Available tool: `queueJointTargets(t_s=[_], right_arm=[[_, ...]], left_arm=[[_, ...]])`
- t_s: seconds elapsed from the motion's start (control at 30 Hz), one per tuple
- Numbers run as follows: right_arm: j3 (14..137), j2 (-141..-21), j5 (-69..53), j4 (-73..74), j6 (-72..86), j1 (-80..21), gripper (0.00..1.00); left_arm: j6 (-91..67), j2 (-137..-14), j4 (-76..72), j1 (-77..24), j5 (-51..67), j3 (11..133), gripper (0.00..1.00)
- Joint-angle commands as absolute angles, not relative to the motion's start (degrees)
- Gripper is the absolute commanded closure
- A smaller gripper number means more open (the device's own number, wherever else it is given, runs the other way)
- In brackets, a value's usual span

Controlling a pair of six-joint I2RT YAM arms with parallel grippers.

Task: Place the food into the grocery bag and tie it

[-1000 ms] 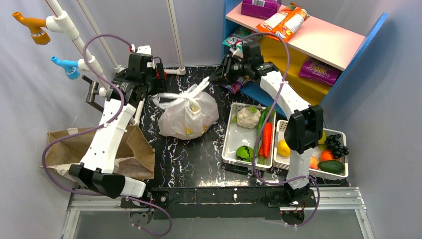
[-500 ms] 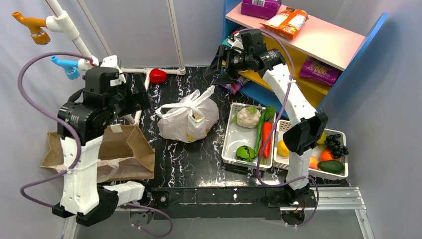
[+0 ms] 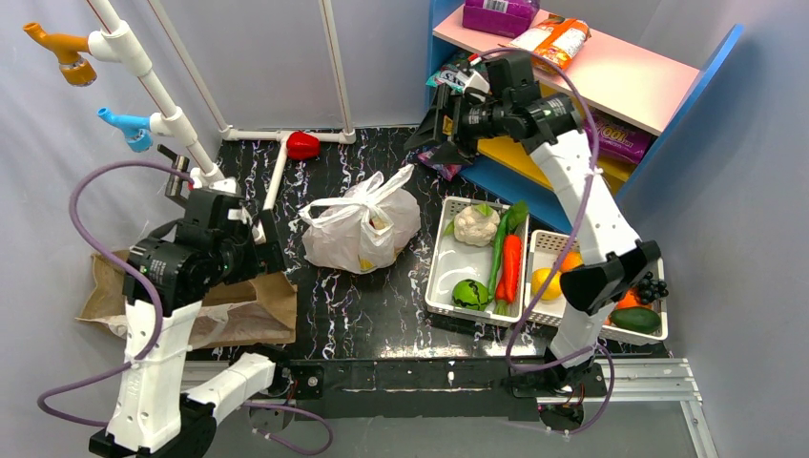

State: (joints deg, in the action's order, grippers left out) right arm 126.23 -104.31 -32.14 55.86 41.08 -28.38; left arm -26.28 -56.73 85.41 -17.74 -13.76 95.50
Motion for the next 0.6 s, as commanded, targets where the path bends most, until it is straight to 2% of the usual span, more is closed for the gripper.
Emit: queueJointTargets(t_s=[0.0, 0.3, 0.37, 0.43, 0.53, 0.57], right_arm=[[127.0, -97.9, -31.6, 57.9, 38.7, -28.7, 0.16], [118.4, -89.9, -30.8, 59.2, 37.2, -28.7, 0.16], [118.5, -89.1, -29.2, 60.5, 36.4, -28.6, 0.16], [119.8, -88.8, -26.8, 62.5, 35.3, -28.6, 0.16], [121.8, -88.0, -22.8, 65.5, 33.9, -28.0, 0.16], [122.2, -87.6, -21.8, 66.0, 33.7, -27.7, 0.16]], left_arm=[[-28.1, -54.2, 89.2, -17.5, -17.6, 87.1, 0.02], [-27.5, -53.0, 84.7, -17.5, -22.1, 77.4, 0.02], [-27.0, -52.9, 83.4, -17.4, -20.5, 76.4, 0.08], [-26.3, -51.8, 80.4, -17.5, -17.2, 74.9, 0.35], [-26.0, -50.4, 76.9, -17.4, -11.1, 74.0, 0.86], [-25.9, -50.0, 75.9, -17.5, -8.6, 74.4, 0.97]])
